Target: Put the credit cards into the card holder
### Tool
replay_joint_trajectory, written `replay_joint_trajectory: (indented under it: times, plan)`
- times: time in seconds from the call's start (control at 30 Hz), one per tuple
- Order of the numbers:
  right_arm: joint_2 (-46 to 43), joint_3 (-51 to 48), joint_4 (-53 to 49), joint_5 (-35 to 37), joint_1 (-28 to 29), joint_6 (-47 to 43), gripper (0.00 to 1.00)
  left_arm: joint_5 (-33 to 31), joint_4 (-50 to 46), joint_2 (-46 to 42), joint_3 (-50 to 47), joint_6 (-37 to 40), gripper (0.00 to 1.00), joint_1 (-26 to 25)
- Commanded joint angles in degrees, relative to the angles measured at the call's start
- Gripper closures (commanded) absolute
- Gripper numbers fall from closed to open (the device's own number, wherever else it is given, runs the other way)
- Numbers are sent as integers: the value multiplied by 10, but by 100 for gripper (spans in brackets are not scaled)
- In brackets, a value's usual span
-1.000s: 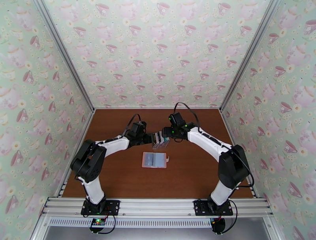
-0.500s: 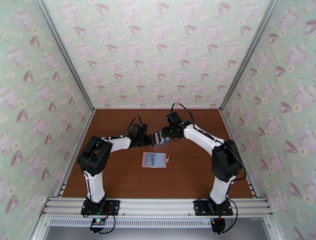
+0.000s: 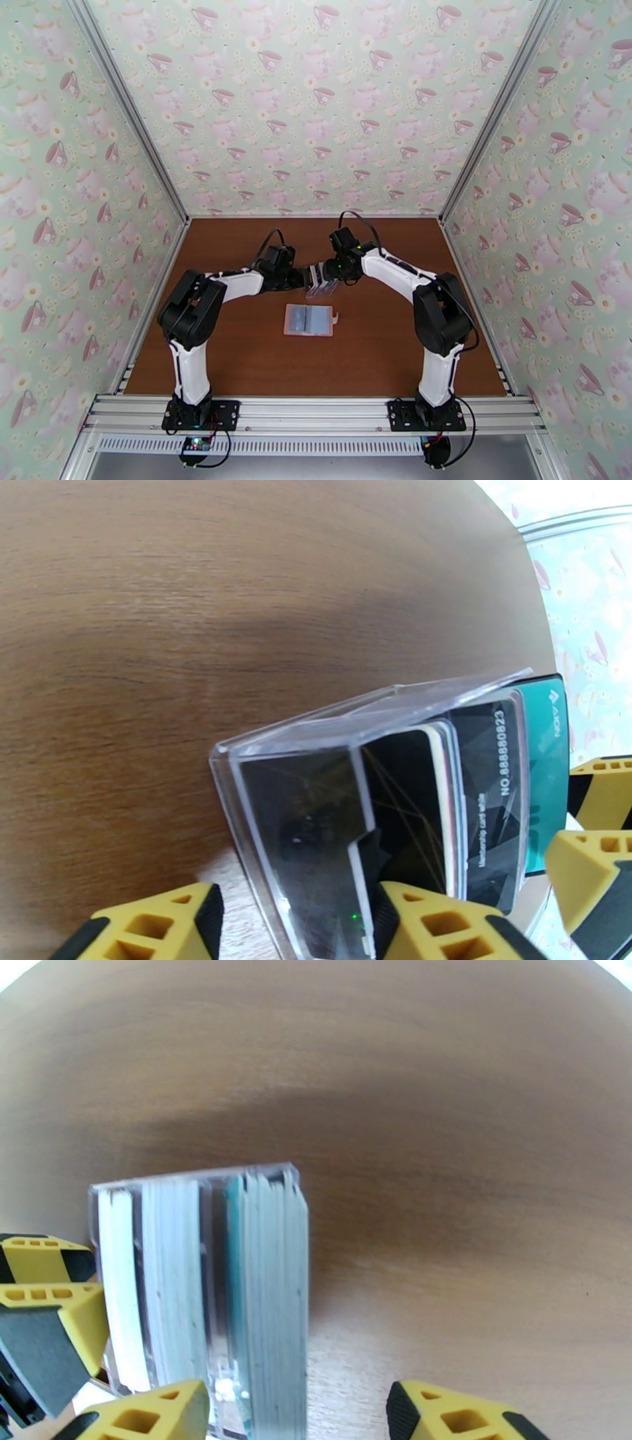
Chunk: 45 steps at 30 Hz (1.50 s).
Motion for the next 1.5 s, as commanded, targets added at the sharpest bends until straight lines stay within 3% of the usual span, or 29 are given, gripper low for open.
replay_joint_trajectory:
  times: [0.0,0.8,1.23,1.47]
  plan:
    - [19,22,-11,-6,-2,-13,37,-28,-28,23,16,13,35,8]
    - [33,45,-49,86,-2,-25,39,-28,-51,30,25,17,35,11]
    - [27,68,-64,100,-2,-29,43,-26,-52,26,23,14,35,13]
    - [28,75,-68,96,-1,-31,56,-23,-50,27,24,12,35,14]
